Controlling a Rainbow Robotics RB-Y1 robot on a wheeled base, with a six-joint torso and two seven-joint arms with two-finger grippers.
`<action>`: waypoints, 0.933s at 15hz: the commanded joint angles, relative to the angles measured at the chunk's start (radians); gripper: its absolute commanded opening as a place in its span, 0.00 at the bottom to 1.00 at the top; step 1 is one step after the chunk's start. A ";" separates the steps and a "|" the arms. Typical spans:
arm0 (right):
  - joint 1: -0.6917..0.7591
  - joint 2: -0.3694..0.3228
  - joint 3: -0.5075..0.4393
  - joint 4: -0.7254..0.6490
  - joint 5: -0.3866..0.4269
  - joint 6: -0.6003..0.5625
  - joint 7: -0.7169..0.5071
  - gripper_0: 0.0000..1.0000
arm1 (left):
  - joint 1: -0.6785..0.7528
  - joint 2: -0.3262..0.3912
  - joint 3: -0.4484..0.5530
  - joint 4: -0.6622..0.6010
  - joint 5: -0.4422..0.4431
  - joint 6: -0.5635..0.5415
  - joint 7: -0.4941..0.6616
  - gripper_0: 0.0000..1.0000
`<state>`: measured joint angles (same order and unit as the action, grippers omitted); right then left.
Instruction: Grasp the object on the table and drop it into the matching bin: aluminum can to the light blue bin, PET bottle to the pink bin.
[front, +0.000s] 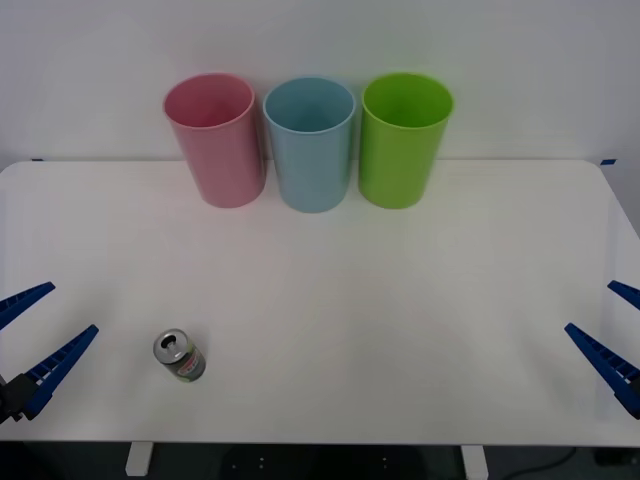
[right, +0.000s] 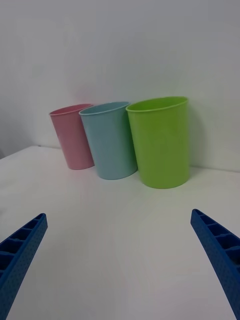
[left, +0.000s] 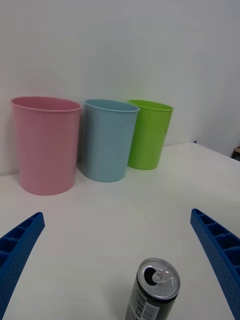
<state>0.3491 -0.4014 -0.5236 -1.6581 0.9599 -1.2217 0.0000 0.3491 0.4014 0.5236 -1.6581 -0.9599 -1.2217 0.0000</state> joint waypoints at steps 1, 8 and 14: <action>0.000 0.000 0.000 0.000 0.000 0.000 0.000 1.00 | 0.000 0.000 0.000 0.000 0.000 0.000 0.000 1.00; 0.000 0.000 0.000 0.000 0.000 0.000 0.000 1.00 | 0.033 0.070 -0.002 0.044 0.032 0.008 -0.017 1.00; 0.000 0.000 0.000 0.000 0.000 0.000 0.000 1.00 | 0.106 0.070 -0.048 0.043 0.032 0.008 -0.107 1.00</action>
<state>0.3491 -0.4014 -0.5236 -1.6581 0.9599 -1.2217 -0.0001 0.4486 0.4709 0.4835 -1.6149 -0.9283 -1.2147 -0.0809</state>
